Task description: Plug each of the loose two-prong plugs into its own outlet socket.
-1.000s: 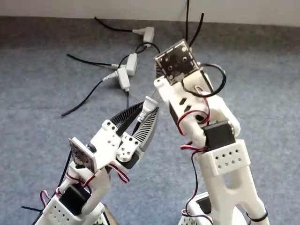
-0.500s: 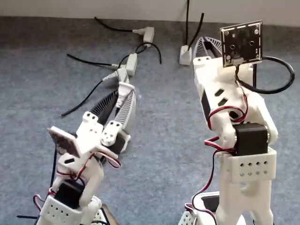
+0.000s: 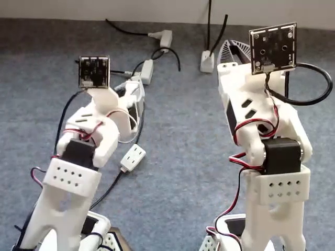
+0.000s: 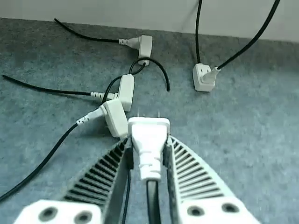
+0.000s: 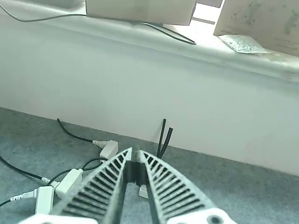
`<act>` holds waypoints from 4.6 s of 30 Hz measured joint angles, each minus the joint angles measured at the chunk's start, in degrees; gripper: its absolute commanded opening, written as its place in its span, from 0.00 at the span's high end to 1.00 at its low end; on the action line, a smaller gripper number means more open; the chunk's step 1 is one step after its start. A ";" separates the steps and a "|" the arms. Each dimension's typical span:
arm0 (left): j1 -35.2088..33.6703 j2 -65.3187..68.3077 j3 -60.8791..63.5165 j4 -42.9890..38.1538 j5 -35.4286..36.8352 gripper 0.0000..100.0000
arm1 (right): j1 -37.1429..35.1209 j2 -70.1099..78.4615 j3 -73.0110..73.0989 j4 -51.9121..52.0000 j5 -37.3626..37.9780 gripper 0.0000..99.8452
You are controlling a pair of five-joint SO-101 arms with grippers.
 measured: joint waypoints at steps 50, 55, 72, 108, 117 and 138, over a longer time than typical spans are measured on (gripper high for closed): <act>7.38 10.37 0.35 29.19 -18.90 0.99 | 0.00 0.00 0.00 0.00 0.00 0.99; 7.56 10.37 0.70 29.19 -19.87 0.99 | -0.18 0.00 0.00 0.00 0.00 0.99; 7.56 16.97 5.45 23.47 -24.79 0.99 | -0.62 0.00 0.00 0.00 0.00 0.99; 4.75 21.89 3.25 19.25 -30.51 0.99 | -0.53 0.00 0.00 0.00 0.00 0.99; 4.66 21.89 3.69 19.25 -30.51 0.99 | -0.53 0.00 0.00 0.00 0.00 0.99; 4.75 23.38 5.01 19.69 -31.74 0.99 | -0.70 0.00 0.00 0.00 0.00 0.99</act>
